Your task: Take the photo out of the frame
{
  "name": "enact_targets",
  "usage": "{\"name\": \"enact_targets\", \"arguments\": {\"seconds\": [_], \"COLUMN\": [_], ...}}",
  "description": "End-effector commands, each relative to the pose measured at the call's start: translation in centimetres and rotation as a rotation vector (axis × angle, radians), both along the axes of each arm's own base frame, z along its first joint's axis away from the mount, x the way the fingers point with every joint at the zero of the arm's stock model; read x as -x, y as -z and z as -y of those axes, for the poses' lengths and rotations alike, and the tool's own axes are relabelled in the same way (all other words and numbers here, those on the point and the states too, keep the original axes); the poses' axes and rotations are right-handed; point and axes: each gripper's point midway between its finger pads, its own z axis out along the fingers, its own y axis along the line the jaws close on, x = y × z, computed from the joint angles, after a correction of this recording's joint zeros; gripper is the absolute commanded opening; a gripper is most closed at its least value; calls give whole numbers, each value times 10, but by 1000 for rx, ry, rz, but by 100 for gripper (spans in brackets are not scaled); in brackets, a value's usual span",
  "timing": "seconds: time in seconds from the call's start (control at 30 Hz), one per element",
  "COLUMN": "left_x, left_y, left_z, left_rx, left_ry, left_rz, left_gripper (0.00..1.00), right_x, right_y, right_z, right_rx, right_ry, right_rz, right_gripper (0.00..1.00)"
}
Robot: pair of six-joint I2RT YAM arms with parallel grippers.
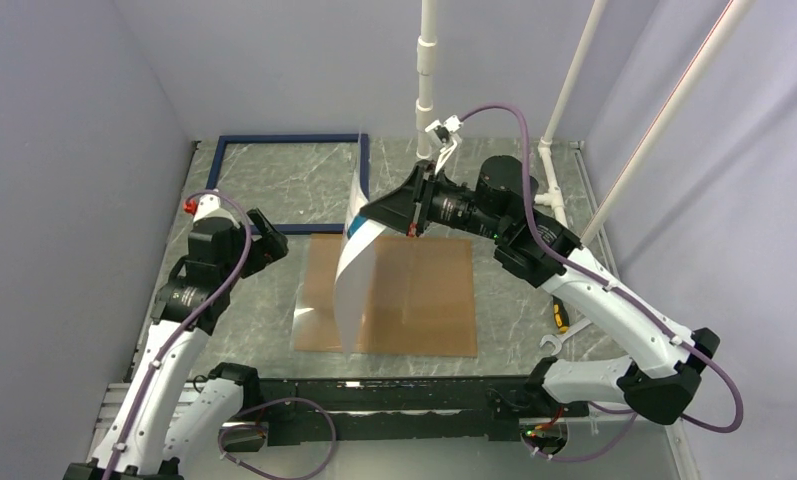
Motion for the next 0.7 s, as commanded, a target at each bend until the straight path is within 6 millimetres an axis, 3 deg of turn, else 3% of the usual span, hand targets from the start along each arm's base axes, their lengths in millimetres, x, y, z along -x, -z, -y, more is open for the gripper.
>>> {"name": "enact_targets", "arguments": {"seconds": [0.0,0.1,0.23,0.53,0.67], "left_x": [6,5,1,-4,-7], "left_y": [-19,-14,-1,25,48], "left_z": [-11,-7,0,9,17], "left_rx": [-48,-32,-9,19,40], "left_ry": [-25,-13,7,36,64], "left_rz": [39,34,0,-45,-96], "left_gripper": [99,99,99,99,99], "right_x": [1,-7,-26,-38,-36], "right_y": [-59,-54,-15,157,217], "right_z": [14,21,40,96,120], "right_rx": [-175,-166,-107,87,140], "right_ry": [60,126,268,526,633], "right_rz": [113,84,-25,-274,-329], "right_gripper": [0,0,0,0,0]}}
